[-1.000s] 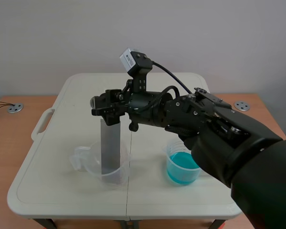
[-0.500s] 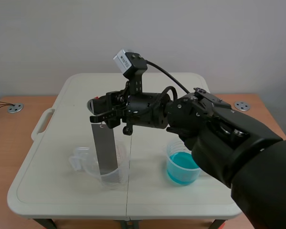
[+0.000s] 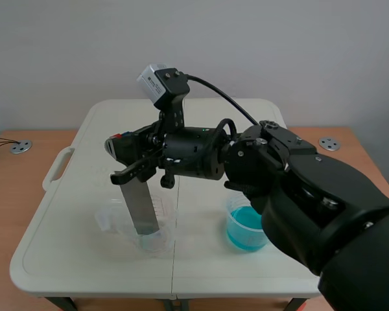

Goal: Hold the metal plate by the orange handle, dip it into the blue solution, take it out and point at it, then put the plate back in the beaker on the left.
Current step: 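Move the plate over the blue solution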

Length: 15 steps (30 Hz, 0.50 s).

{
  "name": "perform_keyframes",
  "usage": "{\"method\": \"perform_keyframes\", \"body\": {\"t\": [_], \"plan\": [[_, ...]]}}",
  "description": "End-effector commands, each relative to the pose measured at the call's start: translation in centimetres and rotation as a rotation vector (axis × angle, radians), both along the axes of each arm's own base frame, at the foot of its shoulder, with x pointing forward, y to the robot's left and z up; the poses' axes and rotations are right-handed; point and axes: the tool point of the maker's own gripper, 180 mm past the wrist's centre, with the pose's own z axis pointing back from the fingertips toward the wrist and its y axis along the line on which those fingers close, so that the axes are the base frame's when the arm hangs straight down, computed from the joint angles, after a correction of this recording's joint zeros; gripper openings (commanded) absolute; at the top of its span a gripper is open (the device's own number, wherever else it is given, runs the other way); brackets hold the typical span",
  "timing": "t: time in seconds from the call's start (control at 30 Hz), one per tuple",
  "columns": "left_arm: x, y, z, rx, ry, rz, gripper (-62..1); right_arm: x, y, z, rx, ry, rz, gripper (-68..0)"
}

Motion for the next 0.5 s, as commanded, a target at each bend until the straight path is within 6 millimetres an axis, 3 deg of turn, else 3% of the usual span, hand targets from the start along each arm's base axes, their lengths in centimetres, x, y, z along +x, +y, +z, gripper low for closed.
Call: {"method": "perform_keyframes", "body": {"t": [0.0, 0.47], "plan": [[-0.1, -0.2, 0.2, -0.01, -0.005, 0.003, -59.3, 0.1, 0.7, 2.4, 0.043, -0.062, 0.013, -66.2], [-0.1, -0.2, 0.2, -0.01, -0.005, 0.003, -59.3, -2.4, 0.7, 6.7, 0.038, -0.242, 0.04, -66.2]]}}
